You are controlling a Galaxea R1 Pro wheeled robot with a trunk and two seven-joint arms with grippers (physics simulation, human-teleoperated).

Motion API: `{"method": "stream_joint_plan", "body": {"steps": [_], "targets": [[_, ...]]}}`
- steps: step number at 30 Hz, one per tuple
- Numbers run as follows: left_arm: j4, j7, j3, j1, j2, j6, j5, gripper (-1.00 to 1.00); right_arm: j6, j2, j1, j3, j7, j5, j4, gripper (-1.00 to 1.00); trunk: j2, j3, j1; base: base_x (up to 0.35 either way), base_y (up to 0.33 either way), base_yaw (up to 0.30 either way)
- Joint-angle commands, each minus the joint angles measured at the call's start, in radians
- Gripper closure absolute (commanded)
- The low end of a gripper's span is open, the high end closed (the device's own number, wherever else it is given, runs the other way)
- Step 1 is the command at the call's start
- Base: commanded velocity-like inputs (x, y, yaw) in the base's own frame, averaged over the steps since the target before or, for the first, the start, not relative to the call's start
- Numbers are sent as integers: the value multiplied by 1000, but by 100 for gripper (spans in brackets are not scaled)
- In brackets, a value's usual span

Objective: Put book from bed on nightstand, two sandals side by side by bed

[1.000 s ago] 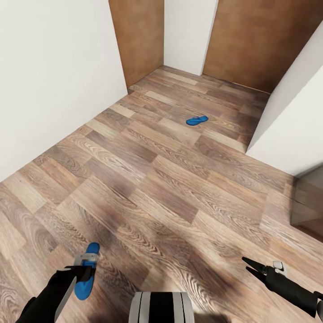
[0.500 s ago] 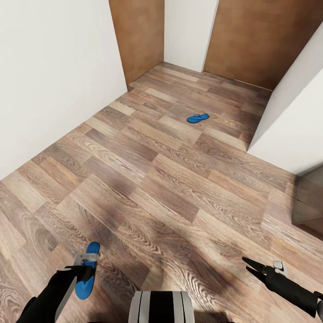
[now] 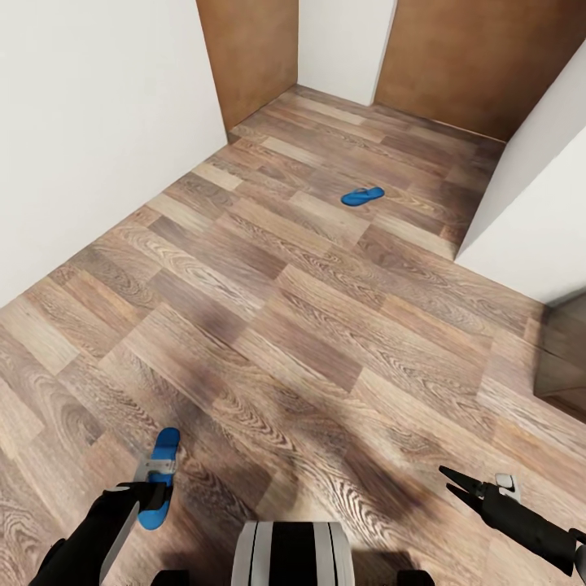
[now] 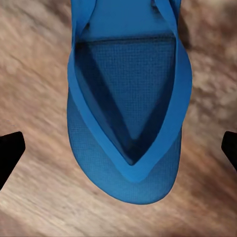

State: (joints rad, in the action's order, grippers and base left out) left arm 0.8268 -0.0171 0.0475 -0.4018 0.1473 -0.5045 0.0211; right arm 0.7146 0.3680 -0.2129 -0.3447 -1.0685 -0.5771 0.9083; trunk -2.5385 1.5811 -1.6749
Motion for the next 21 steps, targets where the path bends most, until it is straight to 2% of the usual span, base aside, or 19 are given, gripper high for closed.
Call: {"method": "stream_joint_plan", "body": {"steps": [1, 5, 14, 21], "targets": [[2, -1, 0, 0, 0, -5, 2, -100, 6, 0, 0, 0, -1, -4, 0, -100, 0, 5, 0, 0, 0, 0], [2, -1, 0, 0, 0, -5, 2, -100, 6, 0, 0, 0, -1, -4, 0, -100, -1, 20, -2, 0, 0, 0], [2, -1, 0, 0, 0, -5, 1, -100, 6, 0, 0, 0, -1, -4, 0, -100, -1, 20, -2, 12, 0, 0], [2, -1, 0, 0, 0, -4, 1, -100, 6, 0, 0, 0, -1, -4, 1, -100, -1, 20, -2, 170, 0, 0]]}}
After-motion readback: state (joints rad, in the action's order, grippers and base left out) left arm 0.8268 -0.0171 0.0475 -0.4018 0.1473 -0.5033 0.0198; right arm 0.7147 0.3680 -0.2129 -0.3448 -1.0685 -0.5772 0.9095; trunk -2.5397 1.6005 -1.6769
